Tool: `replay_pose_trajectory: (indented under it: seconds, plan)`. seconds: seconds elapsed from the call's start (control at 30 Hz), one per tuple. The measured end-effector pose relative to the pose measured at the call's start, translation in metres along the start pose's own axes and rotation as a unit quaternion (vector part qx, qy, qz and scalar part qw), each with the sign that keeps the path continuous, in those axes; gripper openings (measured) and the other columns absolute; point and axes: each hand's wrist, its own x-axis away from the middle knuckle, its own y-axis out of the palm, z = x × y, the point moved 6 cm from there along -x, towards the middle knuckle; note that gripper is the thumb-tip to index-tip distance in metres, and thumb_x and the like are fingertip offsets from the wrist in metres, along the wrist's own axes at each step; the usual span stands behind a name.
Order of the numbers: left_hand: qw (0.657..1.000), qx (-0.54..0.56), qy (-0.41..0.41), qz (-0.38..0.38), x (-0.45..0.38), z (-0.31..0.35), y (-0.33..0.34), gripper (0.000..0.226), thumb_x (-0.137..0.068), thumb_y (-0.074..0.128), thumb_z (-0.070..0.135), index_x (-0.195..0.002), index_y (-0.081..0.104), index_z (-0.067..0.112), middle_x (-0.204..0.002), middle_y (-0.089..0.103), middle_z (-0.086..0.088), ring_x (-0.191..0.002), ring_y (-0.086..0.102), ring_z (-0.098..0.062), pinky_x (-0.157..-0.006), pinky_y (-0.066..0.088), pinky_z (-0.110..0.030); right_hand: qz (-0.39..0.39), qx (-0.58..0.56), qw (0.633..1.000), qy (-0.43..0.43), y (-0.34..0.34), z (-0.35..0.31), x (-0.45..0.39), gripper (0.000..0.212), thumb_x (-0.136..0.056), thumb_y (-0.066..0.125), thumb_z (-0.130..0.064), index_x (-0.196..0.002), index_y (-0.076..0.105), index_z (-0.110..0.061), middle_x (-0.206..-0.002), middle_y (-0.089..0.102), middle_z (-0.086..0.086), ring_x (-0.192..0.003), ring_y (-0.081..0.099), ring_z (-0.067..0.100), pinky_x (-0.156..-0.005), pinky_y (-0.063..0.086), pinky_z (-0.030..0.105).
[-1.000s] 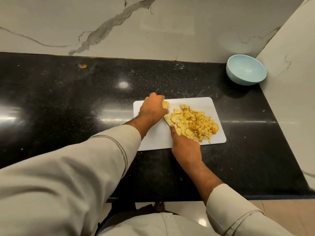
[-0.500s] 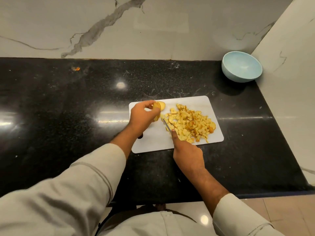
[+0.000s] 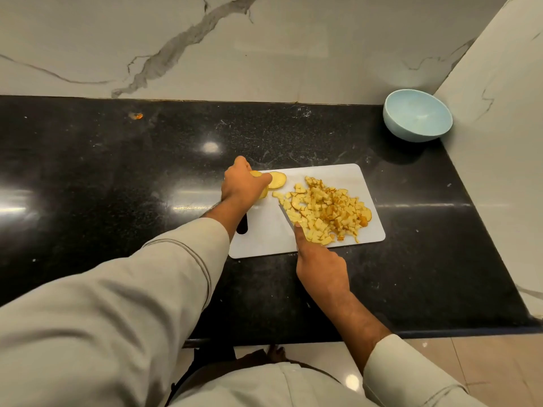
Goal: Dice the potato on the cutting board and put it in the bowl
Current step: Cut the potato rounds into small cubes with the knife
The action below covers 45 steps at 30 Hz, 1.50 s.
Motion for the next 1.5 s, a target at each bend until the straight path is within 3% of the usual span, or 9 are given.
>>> replay_pose_trajectory:
  seconds: [0.1, 0.3, 0.43, 0.63, 0.73, 0.83, 1.1, 1.3, 1.5]
  plan:
    - [0.999, 0.039, -0.03, 0.005, -0.004, -0.006, -0.001, 0.02, -0.069, 0.066, 0.023, -0.075, 0.047, 0.019, -0.079, 0.052, 0.0, -0.072, 0.057, -0.026, -0.061, 0.059, -0.048, -0.004, -0.008, 1.0, 0.01, 0.0, 0.002, 0.0, 0.066, -0.098, 0.036, -0.024, -0.152, 0.002, -0.036, -0.07, 0.035, -0.006, -0.055, 0.036, 0.016, -0.054, 0.032, 0.032]
    - [0.99, 0.127, -0.053, 0.012, 0.0, -0.013, -0.015, 0.015, -0.076, 0.077, 0.012, -0.079, 0.064, 0.006, -0.087, 0.064, -0.011, -0.067, 0.063, -0.024, -0.048, 0.058, -0.037, 0.006, -0.028, 0.999, 0.019, -0.005, 0.005, 0.0, 0.065, -0.098, 0.037, -0.025, -0.152, 0.004, -0.036, -0.07, 0.039, -0.006, -0.056, 0.039, 0.016, -0.054, 0.034, 0.032]
    - [0.984, 0.164, -0.057, -0.051, 0.04, -0.026, 0.003, 0.017, -0.075, 0.081, 0.013, -0.085, 0.07, 0.005, -0.086, 0.067, -0.01, -0.069, 0.064, -0.023, -0.045, 0.055, -0.031, 0.014, -0.067, 0.997, 0.024, -0.004, 0.008, 0.005, 0.062, -0.099, 0.037, -0.026, -0.152, 0.008, -0.038, -0.079, 0.054, -0.002, -0.063, 0.053, 0.021, -0.057, 0.039, 0.034]
    - [0.999, -0.008, -0.006, -0.044, 0.069, -0.038, 0.016, 0.057, -0.076, 0.079, 0.031, -0.126, 0.062, 0.009, -0.124, 0.06, -0.005, -0.1, 0.064, -0.027, -0.085, 0.054, -0.043, 0.018, -0.063, 0.998, 0.025, -0.003, -0.001, 0.016, 0.06, -0.1, 0.035, -0.032, -0.152, 0.007, -0.038, -0.075, 0.049, -0.005, -0.059, 0.049, 0.019, -0.056, 0.042, 0.034]
    - [0.985, -0.124, 0.061, -0.099, 0.071, -0.038, 0.012, 0.079, -0.07, 0.083, 0.036, -0.139, 0.049, 0.018, -0.128, 0.052, -0.004, -0.118, 0.052, -0.023, -0.097, 0.045, -0.036, 0.021, -0.064, 0.997, 0.023, -0.004, -0.004, 0.018, 0.061, -0.099, 0.036, -0.032, -0.152, 0.008, -0.037, -0.071, 0.045, -0.006, -0.056, 0.044, 0.017, -0.053, 0.039, 0.032]
    - [0.976, -0.152, 0.087, -0.129, 0.076, -0.041, 0.015, 0.094, -0.063, 0.087, 0.032, -0.144, 0.041, 0.023, -0.124, 0.047, -0.001, -0.119, 0.047, -0.021, -0.1, 0.042, -0.033, 0.027, -0.063, 0.998, 0.014, -0.004, -0.007, 0.019, 0.064, -0.099, 0.037, -0.031, -0.153, 0.003, -0.036, -0.069, 0.046, -0.007, -0.058, 0.05, 0.017, -0.054, 0.041, 0.032]
    - [0.983, -0.139, 0.081, -0.086, 0.08, -0.04, 0.021, 0.084, -0.067, 0.086, 0.025, -0.14, 0.047, 0.015, -0.128, 0.047, -0.003, -0.121, 0.047, -0.021, -0.094, 0.035, -0.022, 0.011, -0.065, 0.998, -0.005, -0.004, -0.021, 0.006, 0.058, -0.099, 0.034, -0.03, -0.153, 0.012, -0.031, -0.096, 0.062, 0.001, -0.08, 0.062, 0.026, -0.057, 0.034, 0.034]
    - [0.97, -0.199, 0.1, -0.095, 0.079, -0.025, 0.02, 0.047, -0.066, 0.085, 0.027, -0.108, 0.066, 0.017, -0.102, 0.044, -0.001, -0.099, 0.056, -0.025, -0.071, 0.042, -0.028, -0.019, -0.046, 0.999, -0.017, 0.003, -0.036, -0.004, 0.063, -0.097, 0.035, -0.023, -0.153, 0.008, -0.028, -0.1, 0.06, 0.003, -0.084, 0.062, 0.025, -0.058, 0.034, 0.033]
    - [0.954, -0.253, 0.119, -0.103, 0.079, -0.015, 0.025, 0.034, -0.078, 0.075, 0.025, -0.11, 0.065, 0.017, -0.11, 0.045, -0.007, -0.099, 0.056, -0.028, -0.075, 0.048, -0.034, -0.011, -0.028, 0.999, -0.028, 0.003, -0.041, -0.003, 0.068, -0.094, 0.037, -0.016, -0.153, 0.005, -0.023, -0.1, 0.058, 0.005, -0.083, 0.063, 0.029, -0.059, 0.034, 0.035]
